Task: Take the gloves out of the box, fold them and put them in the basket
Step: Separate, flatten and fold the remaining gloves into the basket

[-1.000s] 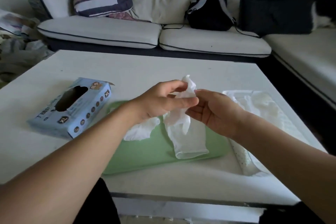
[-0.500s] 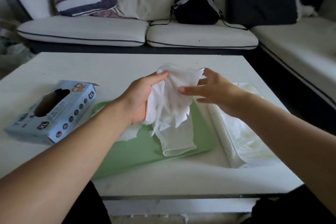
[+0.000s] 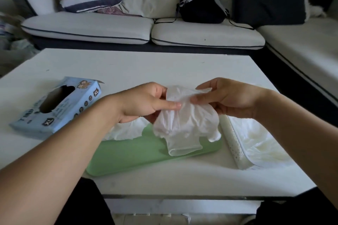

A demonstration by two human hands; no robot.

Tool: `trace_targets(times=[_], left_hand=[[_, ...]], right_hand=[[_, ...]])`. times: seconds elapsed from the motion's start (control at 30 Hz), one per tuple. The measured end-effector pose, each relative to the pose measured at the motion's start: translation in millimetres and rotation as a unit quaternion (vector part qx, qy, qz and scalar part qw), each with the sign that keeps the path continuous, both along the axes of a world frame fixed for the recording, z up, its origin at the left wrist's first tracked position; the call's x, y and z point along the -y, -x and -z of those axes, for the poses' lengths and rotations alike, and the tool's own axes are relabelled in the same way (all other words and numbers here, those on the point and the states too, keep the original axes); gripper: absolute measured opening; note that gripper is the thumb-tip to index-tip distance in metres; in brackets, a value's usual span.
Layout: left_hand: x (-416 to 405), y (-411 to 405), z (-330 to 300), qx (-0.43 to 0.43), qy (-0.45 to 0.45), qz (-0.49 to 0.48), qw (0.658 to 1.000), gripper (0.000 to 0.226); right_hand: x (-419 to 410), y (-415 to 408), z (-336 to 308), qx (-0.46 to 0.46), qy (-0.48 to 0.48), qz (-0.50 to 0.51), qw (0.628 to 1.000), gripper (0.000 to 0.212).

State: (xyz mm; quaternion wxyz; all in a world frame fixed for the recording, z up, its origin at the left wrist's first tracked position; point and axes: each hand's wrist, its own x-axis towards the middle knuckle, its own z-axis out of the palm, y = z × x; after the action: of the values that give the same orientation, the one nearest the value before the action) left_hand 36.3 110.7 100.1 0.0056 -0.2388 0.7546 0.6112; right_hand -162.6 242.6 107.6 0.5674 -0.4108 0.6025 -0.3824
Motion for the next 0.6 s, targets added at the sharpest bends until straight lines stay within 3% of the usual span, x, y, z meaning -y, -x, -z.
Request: trace_targets(times=[0.13, 0.23, 0.3, 0.37, 0.43, 0.5, 0.6], left_hand=[[-0.3, -4.9, 3.8, 0.103, 0.003, 0.050, 0.993, 0.020], [4.1, -0.1, 11.5, 0.176, 0.024, 0.062, 0.982, 0.035], [5.2, 5.7, 15.5, 0.184, 0.040, 0.049, 0.981, 0.033], [6.2, 15.2, 15.7, 0.105, 0.059, -0.020, 0.993, 0.023], [13.6, 26.9, 14.2, -0.044, 0.088, -0.123, 0.988, 0.018], [23.5, 35.5, 10.1, -0.154, 0.177, -0.183, 0.955, 0.017], [34.9, 34.4, 13.7, -0.215, 0.341, -0.176, 0.898, 0.016]], right_hand=[[0.8, 3.3, 14.3, -0.057, -0.091, -0.040, 0.993, 0.034], [7.6, 3.5, 24.6, -0.115, -0.143, -0.056, 0.981, 0.030], [13.9, 2.3, 27.4, -0.164, -0.140, -0.039, 0.976, 0.025], [22.8, 1.5, 24.2, -0.214, -0.067, 0.029, 0.974, 0.016], [32.7, 3.8, 14.9, -0.262, 0.056, 0.126, 0.955, 0.017], [39.2, 6.6, 0.6, -0.278, 0.189, 0.190, 0.922, 0.016], [44.0, 6.0, -2.2, -0.365, 0.315, 0.189, 0.856, 0.009]])
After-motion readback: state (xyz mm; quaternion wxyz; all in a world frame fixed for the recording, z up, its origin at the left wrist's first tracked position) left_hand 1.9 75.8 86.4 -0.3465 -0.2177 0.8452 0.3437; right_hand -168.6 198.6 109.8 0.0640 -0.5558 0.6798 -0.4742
